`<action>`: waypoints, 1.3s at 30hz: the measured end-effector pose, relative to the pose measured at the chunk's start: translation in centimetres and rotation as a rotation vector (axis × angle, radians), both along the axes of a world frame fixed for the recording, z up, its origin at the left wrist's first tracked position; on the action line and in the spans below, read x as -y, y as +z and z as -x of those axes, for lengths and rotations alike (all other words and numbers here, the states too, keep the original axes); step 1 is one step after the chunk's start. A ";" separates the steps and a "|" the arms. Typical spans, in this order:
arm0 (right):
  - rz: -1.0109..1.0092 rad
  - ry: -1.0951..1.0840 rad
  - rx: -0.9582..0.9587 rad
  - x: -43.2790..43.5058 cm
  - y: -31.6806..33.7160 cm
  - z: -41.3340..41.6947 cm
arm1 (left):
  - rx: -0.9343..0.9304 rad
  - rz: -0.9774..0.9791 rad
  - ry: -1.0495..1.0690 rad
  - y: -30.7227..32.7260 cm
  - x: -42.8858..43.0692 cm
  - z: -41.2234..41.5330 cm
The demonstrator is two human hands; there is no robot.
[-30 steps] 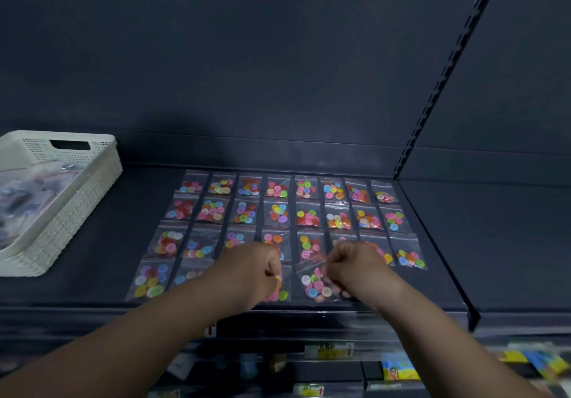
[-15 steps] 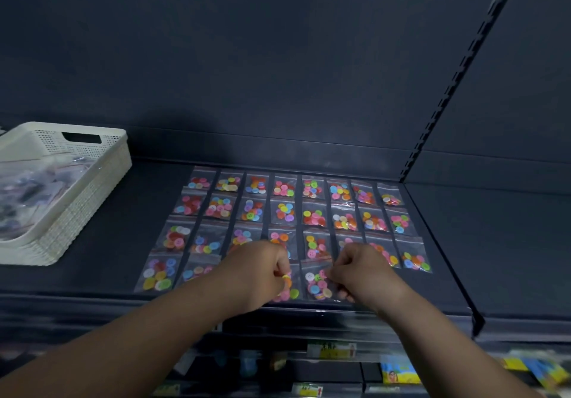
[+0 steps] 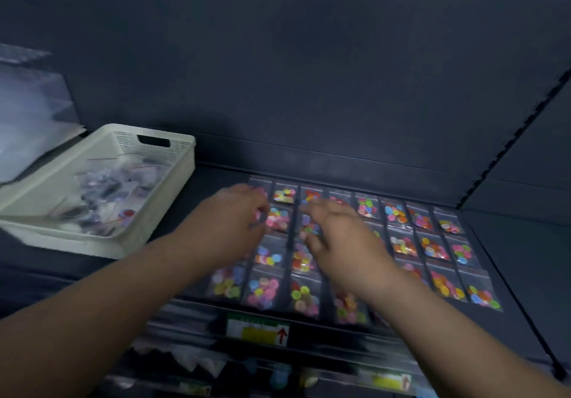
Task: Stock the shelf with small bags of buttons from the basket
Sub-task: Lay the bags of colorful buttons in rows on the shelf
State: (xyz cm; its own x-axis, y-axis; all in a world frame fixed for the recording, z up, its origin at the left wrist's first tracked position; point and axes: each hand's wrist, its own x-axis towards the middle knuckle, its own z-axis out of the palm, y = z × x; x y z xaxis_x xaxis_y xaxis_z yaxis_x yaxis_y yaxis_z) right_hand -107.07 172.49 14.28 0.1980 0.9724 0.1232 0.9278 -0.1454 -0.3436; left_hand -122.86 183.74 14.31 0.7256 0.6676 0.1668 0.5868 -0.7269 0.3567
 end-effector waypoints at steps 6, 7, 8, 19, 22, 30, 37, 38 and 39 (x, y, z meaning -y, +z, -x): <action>-0.010 0.178 0.097 -7.4 0.5 6.4 | -0.060 -0.093 0.140 1.6 -6.2 8.1; -0.009 0.200 0.100 -8.7 0.6 7.5 | -0.057 -0.099 0.168 1.8 -7.3 9.5; -0.008 0.221 0.107 -10.0 0.7 8.6 | -0.051 -0.106 0.193 1.9 -8.4 11.0; 0.129 0.394 0.127 -21.6 0.4 18.5 | -0.118 -0.060 0.281 0.1 -17.0 22.1; 0.289 0.418 0.196 -23.7 -0.4 19.6 | -0.095 -0.060 0.214 -0.6 -18.0 22.7; 0.433 0.427 0.418 -26.3 -3.0 21.3 | -0.098 0.034 0.132 -2.8 -19.0 22.9; 0.376 0.234 -0.116 -26.9 -2.1 20.5 | -0.075 -0.010 0.137 -3.0 -19.1 22.5; 0.347 0.167 -0.385 -26.7 -1.4 20.3 | -0.075 -0.019 0.149 -2.9 -19.0 22.4; 0.313 0.116 -0.626 -26.5 -0.7 19.9 | -0.057 -0.010 0.161 -2.7 -19.0 22.1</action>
